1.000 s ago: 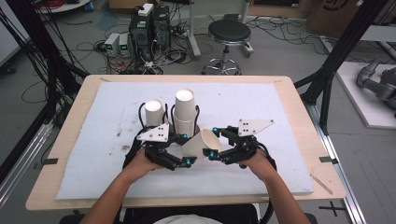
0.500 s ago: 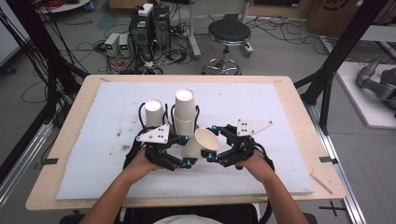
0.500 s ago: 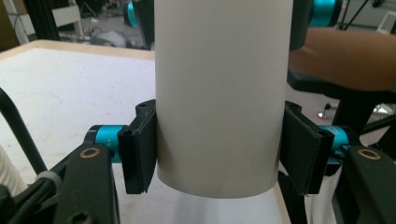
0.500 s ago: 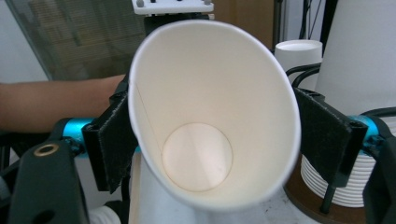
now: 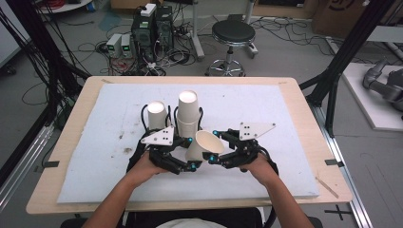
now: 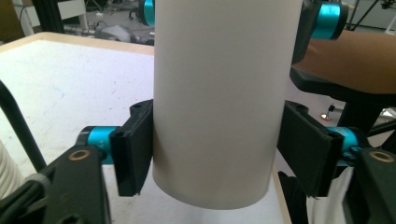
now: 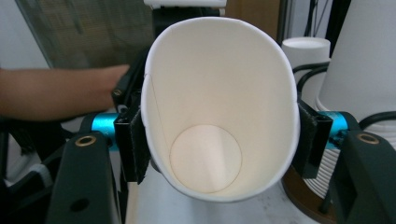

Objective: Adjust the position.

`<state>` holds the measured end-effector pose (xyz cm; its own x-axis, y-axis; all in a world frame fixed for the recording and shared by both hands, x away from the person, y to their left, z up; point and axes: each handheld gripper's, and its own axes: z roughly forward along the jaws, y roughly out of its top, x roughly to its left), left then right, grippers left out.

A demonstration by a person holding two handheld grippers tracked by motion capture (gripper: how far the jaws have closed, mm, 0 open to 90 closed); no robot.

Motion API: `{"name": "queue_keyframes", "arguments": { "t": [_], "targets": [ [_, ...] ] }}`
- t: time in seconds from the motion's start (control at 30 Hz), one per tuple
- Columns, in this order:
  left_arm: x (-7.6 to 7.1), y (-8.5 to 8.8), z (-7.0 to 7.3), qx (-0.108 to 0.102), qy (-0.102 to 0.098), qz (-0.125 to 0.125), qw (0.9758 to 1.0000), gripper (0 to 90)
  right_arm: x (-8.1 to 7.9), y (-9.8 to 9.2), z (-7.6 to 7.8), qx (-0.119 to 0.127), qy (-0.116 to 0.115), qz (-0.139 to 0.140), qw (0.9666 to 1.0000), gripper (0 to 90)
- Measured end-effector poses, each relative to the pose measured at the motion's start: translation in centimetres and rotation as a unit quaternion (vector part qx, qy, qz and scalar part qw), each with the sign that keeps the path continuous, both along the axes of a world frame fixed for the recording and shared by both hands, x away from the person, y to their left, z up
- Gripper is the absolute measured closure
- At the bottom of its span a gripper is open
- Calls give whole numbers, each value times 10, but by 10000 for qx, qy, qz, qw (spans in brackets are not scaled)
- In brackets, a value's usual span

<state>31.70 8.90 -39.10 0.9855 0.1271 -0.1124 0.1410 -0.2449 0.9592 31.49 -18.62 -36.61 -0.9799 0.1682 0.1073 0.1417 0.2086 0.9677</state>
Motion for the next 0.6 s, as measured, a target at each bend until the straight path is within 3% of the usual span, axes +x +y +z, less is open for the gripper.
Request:
{"name": "queue_keyframes", "arguments": {
  "t": [0.27, 0.47, 0.6],
  "targets": [
    [-1, -3, -2, 29, -97, -163, 9998, 354, -1, 2, 1, 26, 107, 56, 9999, 354],
    [0, -1, -1, -111, -78, -147, 9998, 354, -3, 5, 2, 255, 71, -122, 9996, 247],
    [1, 2, 0, -231, -27, -102, 9997, 355, -1, 3, 0, 321, 217, -204, 9990, 217]
  ]
}}
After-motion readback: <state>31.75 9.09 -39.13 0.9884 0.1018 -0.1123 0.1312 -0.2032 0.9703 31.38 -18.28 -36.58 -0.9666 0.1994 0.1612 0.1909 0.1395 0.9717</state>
